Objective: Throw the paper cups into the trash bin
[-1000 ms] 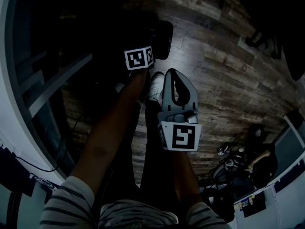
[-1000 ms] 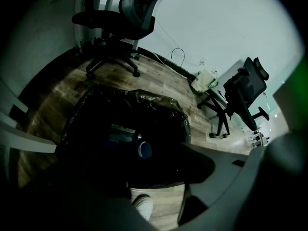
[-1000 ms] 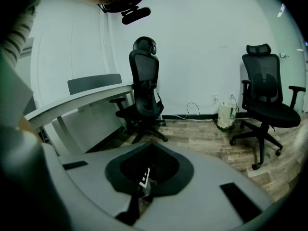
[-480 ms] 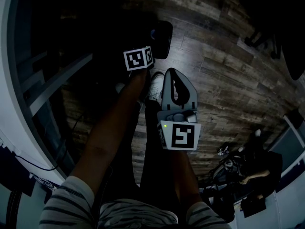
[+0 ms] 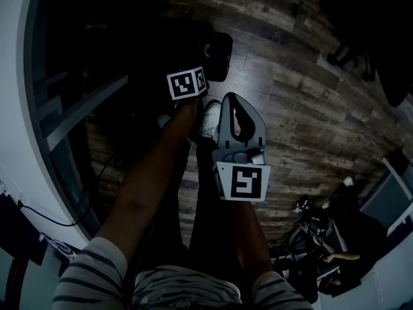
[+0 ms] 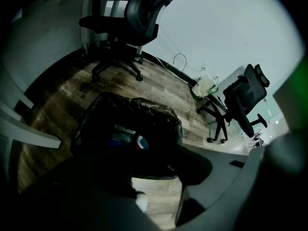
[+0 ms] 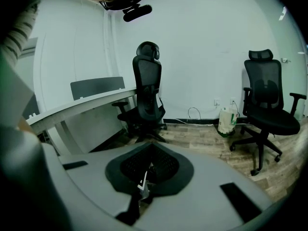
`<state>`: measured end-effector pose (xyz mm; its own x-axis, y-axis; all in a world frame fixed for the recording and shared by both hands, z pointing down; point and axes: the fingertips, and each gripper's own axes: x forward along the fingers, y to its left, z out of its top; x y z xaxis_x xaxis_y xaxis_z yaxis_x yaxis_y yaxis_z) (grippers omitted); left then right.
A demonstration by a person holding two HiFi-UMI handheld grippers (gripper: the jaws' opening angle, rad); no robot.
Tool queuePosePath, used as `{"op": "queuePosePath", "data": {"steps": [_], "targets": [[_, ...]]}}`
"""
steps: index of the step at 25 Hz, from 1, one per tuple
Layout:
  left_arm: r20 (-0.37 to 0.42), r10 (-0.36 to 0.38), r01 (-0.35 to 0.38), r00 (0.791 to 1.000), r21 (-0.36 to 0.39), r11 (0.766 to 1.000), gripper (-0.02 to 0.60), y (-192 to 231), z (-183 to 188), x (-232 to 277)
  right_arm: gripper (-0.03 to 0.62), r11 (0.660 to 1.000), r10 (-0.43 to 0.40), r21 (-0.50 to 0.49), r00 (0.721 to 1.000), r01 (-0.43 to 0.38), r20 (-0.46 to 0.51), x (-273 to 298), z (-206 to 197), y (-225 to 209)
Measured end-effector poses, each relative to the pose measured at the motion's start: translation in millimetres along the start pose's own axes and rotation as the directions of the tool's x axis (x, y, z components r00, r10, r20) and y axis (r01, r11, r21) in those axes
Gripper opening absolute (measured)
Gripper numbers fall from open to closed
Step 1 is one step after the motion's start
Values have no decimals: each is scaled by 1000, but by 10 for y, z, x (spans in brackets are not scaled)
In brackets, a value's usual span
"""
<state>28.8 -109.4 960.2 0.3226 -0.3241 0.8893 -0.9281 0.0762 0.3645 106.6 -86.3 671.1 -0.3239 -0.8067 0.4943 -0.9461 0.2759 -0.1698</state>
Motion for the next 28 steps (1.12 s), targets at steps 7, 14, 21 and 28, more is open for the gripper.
{"op": "queuePosePath", "data": {"steps": [7,14,21,28], "targets": [[21,-8,8,1000,13,1000,186,-121,60,-323,11,1000,-13,10,999,13,35,-147,253,21],[72,-46,46,996,13,999,129,-342,276,-667,11,998,-48,50,996,45,69,-256,374,-30],[119,-65,69,991,-31,997,84,-423,409,-1048,11,996,-51,72,996,46,67,-406,464,65],[142,-71,68,987,30,997,38,-485,446,-1503,11,998,-45,57,995,40,87,-583,720,250]]}}
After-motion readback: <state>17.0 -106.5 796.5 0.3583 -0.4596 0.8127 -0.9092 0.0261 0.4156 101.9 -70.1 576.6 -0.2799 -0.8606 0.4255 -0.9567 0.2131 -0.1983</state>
